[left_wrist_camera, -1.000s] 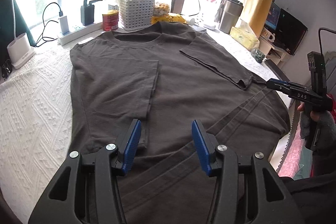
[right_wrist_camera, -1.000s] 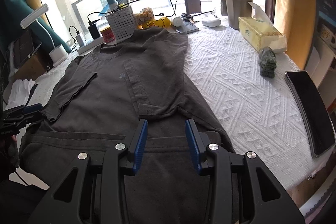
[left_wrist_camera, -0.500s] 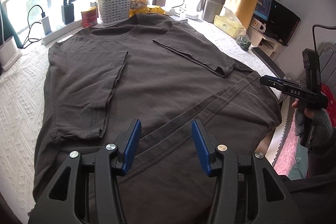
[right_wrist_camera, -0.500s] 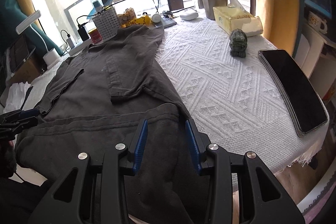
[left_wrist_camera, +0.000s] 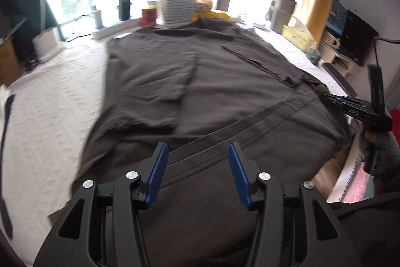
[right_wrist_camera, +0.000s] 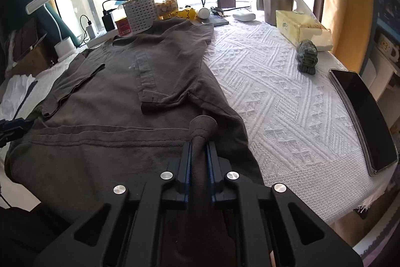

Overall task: Fold small clothes
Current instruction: 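Grasp the shirt hem with the right tool, then grasp the hem with the left tool while the right tool lifts the hem toward the collar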

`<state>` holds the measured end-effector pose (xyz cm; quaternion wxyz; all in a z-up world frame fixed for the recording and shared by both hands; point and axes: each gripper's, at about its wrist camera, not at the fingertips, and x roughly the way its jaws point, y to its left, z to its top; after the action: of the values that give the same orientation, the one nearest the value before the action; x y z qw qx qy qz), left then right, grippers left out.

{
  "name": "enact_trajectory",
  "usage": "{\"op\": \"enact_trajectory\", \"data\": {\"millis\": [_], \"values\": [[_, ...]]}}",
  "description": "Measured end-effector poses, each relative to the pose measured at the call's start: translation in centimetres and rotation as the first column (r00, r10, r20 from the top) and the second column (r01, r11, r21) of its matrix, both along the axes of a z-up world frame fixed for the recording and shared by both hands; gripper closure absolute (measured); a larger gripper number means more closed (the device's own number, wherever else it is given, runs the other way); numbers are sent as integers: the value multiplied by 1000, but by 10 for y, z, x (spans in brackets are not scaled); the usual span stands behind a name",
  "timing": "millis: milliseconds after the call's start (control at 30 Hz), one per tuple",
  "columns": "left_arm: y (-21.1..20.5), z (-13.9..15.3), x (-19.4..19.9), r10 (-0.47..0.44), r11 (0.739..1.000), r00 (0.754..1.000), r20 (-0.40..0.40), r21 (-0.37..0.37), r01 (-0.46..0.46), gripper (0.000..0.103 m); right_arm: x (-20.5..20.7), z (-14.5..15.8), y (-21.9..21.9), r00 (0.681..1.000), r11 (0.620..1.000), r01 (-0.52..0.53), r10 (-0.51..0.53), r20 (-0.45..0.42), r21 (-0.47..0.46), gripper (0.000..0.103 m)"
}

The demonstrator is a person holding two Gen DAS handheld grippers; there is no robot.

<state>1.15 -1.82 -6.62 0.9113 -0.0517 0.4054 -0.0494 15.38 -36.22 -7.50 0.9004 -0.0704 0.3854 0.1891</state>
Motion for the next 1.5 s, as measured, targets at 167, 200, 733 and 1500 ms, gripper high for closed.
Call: {"op": "enact_trajectory", "data": {"millis": [167,200,733,1500], "values": [[43,0,-29,126,991,992,10,42,-127,53,-7,11,7,998,1000,-6,6,59,-3,96],[50,0,-34,147,988,989,10,51,-147,53,-7,14,9,998,1000,-3,4,69,-4,96],[110,-36,-70,303,953,952,-47,12,-303,53,-23,39,14,989,998,44,-37,146,-49,97],[97,12,-75,230,972,968,99,29,-234,103,-26,66,11,976,999,38,-41,212,16,97]]}}
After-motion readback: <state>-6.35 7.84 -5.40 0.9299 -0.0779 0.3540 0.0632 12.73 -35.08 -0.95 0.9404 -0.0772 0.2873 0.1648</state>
